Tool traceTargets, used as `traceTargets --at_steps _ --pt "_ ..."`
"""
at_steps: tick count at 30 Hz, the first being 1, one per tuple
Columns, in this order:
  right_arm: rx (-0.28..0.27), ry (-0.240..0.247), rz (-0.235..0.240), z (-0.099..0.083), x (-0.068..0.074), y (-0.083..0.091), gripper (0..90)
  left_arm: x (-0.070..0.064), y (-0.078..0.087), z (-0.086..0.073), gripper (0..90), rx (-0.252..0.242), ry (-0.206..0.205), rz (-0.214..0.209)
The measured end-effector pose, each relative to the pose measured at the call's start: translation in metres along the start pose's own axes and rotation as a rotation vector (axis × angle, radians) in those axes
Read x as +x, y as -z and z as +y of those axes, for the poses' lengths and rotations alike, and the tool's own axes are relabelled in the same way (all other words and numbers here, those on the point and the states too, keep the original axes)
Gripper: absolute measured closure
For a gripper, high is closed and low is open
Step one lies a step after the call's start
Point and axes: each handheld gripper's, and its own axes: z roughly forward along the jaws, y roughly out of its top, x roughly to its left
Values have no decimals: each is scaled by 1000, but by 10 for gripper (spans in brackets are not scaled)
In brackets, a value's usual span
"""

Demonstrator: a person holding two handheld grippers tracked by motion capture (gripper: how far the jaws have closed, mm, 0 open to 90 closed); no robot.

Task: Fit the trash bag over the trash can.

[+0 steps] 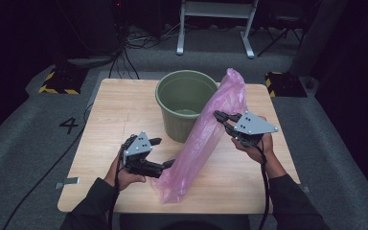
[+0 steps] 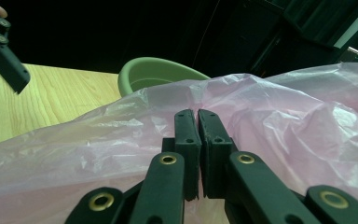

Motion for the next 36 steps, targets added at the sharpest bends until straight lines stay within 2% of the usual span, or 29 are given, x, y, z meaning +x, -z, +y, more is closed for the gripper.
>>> traceTargets --at_steps 2,4,7,10,13,15,17,18,20,26,28,30,32,36 --pt "4 17 -2 4 1 -2 881 -11 -10 8 161 15 -40 -31" --pt "-1 20 2 9 2 -4 881 -20 -20 13 161 23 -61 -35" --pt "-3 41 6 15 5 -7 880 -24 -36 17 167 62 -76 -8" --pt "-9 54 16 20 10 -9 881 -22 -52 16 188 111 -74 31" --pt "-17 64 31 24 14 -12 881 -16 -61 12 270 123 -62 39" --pt "-21 73 40 26 16 -14 880 -12 -65 9 338 127 -58 65" --pt "-27 72 53 29 19 -18 878 -8 -66 6 476 136 -68 77" --pt "-30 75 57 30 20 -19 877 -6 -66 4 514 131 -64 86" --pt "-39 79 68 33 24 -21 872 -2 -65 1 623 135 -72 81" --pt "-49 91 101 39 32 -26 824 5 -55 -5 845 80 -89 99" --pt "-56 90 100 41 33 -26 742 7 -51 -5 867 65 -90 104" --pt "-63 69 111 41 33 -25 686 9 -47 -6 877 57 -90 123" --pt "-70 59 107 41 32 -23 613 11 -41 -6 880 46 -83 126" --pt "-80 15 121 39 25 -16 518 15 -29 -7 883 31 -85 168"
